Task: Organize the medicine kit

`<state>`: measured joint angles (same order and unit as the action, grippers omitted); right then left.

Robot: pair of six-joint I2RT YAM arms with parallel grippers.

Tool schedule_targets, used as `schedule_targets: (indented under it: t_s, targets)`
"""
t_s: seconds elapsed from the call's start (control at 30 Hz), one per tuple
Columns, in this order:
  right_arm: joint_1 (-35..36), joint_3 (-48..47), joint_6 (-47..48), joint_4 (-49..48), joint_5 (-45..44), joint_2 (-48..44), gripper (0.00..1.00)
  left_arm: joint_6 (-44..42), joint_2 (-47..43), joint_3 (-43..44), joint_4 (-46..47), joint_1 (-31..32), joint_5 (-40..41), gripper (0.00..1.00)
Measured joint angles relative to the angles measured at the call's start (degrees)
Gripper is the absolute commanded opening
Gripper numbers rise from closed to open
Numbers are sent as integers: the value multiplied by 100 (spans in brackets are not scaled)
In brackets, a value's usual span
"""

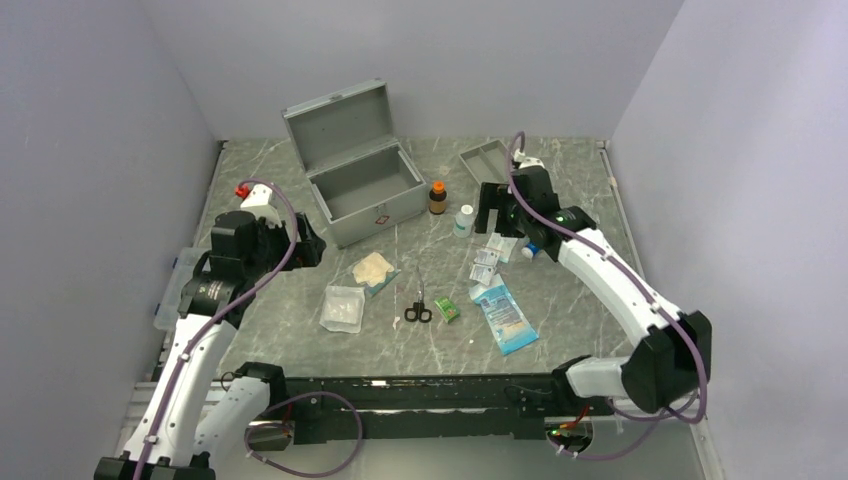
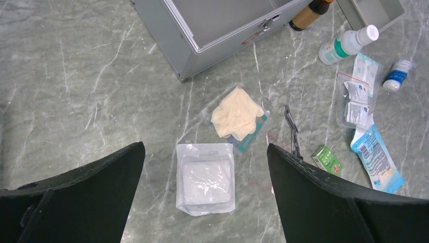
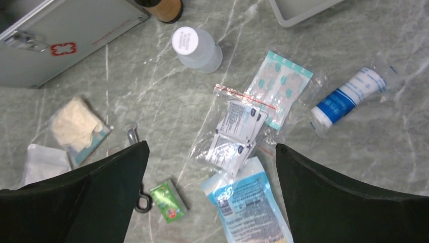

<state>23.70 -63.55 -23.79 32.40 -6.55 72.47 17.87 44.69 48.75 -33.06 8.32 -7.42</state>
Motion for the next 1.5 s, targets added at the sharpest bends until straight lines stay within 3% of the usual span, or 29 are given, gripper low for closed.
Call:
schedule_targets:
  t_s: [0.87,1.5]
  targets:
    - [450,-1967,116,-413,-846,3211,71,50,90,0,-90,-227,66,99]
    - [522,-2124,144,-315,-1014,3523,46,90,96,0,-109,-262,61,99]
